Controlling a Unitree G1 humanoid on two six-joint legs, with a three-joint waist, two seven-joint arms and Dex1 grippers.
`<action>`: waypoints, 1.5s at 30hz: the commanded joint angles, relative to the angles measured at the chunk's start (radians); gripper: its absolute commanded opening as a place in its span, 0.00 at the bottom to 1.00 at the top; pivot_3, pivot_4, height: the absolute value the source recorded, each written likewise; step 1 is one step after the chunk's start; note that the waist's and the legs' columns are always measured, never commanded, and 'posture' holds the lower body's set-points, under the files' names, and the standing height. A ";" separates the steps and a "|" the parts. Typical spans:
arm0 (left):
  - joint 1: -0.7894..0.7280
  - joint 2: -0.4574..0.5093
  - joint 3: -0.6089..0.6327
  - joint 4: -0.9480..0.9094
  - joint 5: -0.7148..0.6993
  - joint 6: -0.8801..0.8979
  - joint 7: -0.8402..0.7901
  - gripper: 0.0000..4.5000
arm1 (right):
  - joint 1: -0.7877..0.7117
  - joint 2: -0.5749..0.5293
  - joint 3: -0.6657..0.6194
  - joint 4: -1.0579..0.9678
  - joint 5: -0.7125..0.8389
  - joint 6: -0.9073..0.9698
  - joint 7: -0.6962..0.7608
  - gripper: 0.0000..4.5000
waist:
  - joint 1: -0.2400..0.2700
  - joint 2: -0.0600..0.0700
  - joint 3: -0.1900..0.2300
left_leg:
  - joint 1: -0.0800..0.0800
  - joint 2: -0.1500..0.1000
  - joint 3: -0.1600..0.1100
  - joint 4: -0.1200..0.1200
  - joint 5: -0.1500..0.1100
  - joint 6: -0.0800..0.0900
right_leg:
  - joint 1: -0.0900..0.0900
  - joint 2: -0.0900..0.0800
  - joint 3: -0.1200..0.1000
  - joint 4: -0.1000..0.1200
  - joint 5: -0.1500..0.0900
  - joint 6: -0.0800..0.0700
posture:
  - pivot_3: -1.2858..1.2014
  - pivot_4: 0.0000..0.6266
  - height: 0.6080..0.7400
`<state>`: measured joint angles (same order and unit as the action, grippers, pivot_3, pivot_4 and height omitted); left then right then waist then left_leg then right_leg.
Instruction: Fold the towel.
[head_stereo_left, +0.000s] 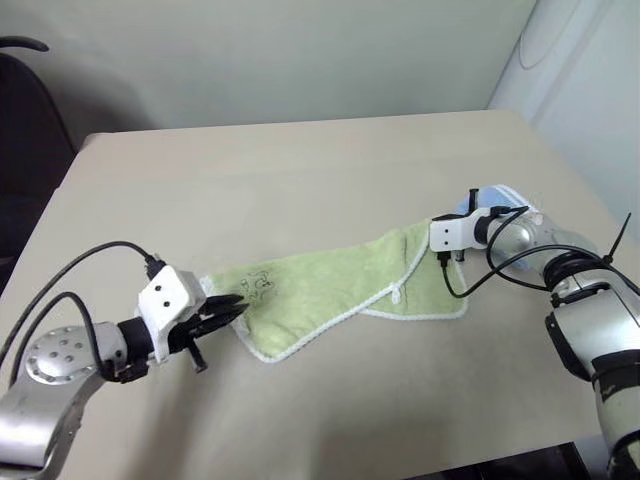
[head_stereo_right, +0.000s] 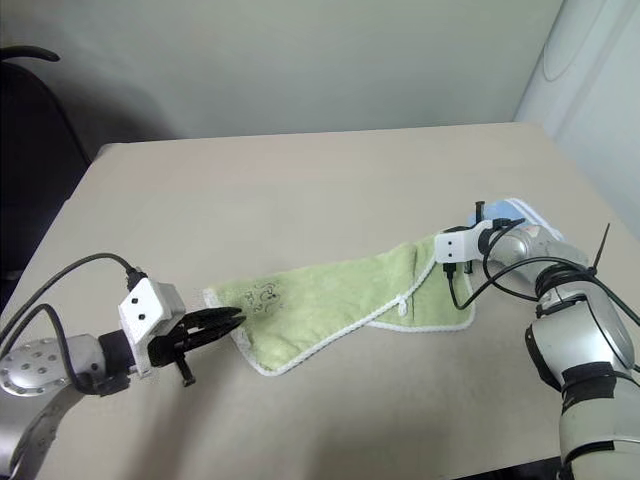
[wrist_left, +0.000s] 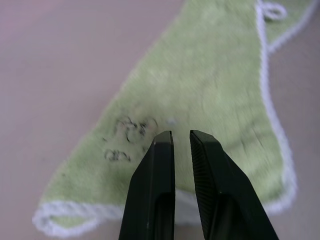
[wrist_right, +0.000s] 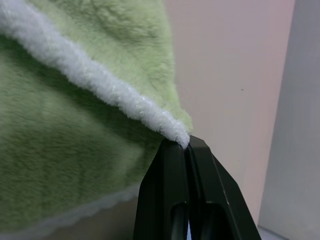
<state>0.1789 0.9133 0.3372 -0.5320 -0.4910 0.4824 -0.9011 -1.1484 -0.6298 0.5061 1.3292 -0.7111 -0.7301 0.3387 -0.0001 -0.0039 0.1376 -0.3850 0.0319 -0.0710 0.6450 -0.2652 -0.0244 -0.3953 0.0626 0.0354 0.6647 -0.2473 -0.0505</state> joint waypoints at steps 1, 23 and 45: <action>0.014 0.067 0.034 -0.004 -0.059 0.009 -0.131 0.35 | -0.007 -0.006 -0.018 -0.014 0.020 0.001 -0.032 0.00 | 0.000 0.000 0.000 | 0.000 0.000 0.000 0.000 0.000 0.000 | 0.000 0.000 0.000 0.000 0.000 0.000 | 0.52 0.24 1.00; -0.210 0.109 -0.419 0.143 0.219 -0.177 -0.274 0.99 | 0.036 -0.072 -0.059 -0.058 0.094 -0.045 -0.001 0.00 | 0.000 0.000 0.000 | -0.003 0.000 0.000 -0.001 0.000 0.000 | -0.003 0.000 0.000 0.000 0.000 0.000 | 0.52 0.24 1.00; -0.191 0.042 -0.340 0.180 0.181 -0.214 -0.255 0.01 | 0.082 -0.093 -0.063 -0.091 0.140 -0.062 0.017 0.00 | -0.003 0.001 0.000 | -0.003 0.000 0.000 0.000 0.000 0.000 | -0.003 0.000 0.000 0.000 0.000 0.000 | 0.52 0.24 1.00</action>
<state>-0.0280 0.9560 -0.0525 -0.3076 -0.2736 0.2628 -1.1626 -1.0649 -0.7050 0.4744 1.2605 -0.5915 -0.7822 0.3545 -0.0032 -0.0029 0.1374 -0.3884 0.0321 -0.0713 0.6445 -0.2654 -0.0239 -0.3984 0.0621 0.0353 0.6643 -0.2472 -0.0507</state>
